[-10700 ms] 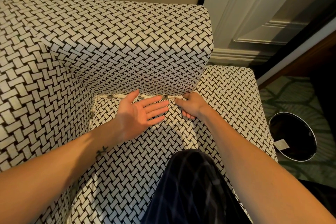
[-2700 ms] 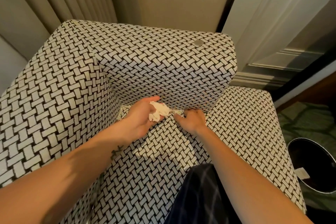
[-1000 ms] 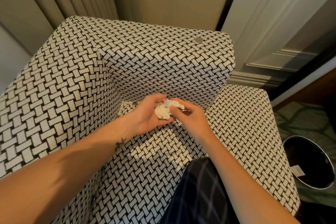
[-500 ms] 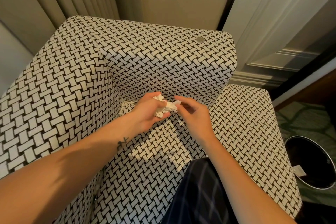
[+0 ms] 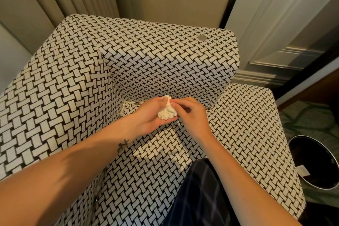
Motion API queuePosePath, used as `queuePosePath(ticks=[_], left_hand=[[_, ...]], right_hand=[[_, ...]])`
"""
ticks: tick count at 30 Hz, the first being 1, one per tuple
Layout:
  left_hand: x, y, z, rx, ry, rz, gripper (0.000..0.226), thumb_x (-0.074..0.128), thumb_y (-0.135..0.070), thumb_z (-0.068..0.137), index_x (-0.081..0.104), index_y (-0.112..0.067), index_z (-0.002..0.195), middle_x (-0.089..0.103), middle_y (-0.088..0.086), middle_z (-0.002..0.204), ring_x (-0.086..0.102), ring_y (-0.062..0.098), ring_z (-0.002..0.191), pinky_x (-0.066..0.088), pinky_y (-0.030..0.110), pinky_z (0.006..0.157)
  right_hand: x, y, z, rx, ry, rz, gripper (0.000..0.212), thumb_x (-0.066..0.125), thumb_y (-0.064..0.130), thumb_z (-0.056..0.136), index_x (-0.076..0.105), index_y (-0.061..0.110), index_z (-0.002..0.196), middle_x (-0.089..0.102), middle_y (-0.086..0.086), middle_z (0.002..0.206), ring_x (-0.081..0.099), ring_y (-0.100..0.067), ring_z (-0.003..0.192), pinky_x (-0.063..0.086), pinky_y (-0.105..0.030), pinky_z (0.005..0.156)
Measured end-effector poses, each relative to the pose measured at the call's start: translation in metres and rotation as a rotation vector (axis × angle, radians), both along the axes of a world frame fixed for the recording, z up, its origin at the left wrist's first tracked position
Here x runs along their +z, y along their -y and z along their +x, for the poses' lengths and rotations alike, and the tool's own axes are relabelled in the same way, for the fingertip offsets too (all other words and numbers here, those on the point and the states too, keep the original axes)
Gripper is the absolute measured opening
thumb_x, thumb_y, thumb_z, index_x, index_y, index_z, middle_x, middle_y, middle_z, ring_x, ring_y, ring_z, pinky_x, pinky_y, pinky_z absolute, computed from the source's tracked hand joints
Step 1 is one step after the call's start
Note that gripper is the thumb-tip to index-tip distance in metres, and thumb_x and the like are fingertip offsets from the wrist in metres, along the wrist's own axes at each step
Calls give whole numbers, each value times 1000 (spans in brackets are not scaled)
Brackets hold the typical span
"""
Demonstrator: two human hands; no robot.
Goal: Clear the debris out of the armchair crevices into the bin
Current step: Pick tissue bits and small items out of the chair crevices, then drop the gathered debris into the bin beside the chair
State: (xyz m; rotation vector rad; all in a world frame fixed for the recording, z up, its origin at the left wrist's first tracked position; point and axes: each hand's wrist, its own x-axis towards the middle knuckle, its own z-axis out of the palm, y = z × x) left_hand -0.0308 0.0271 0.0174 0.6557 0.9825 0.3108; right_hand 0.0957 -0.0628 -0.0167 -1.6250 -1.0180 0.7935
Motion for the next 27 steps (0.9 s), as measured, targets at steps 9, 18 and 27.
queuePosePath(ticks=[9, 18, 27], left_hand=[[4, 13, 5, -65, -59, 139, 24, 57, -5, 100, 61, -9, 123, 72, 18, 117, 72, 31, 106, 63, 39, 82], [4, 77, 53, -147, 2, 199, 34, 56, -16, 102, 58, -7, 134, 71, 18, 122, 69, 23, 93, 56, 36, 81], [22, 150, 159, -275, 162, 57, 56, 38, 10, 85, 50, 4, 139, 56, 29, 140, 50, 43, 136, 36, 55, 118]], right_hand=[[5, 23, 9, -80, -205, 2, 21, 63, 17, 99, 72, 19, 119, 74, -1, 103, 68, -14, 92, 58, -26, 79], [25, 90, 37, -129, -106, -71, 28, 56, 26, 103, 66, 22, 129, 68, 5, 118, 66, -12, 103, 57, -25, 86], [48, 178, 131, -434, -72, -54, 29, 59, 5, 99, 69, 15, 124, 63, 1, 129, 59, -7, 109, 48, -7, 76]])
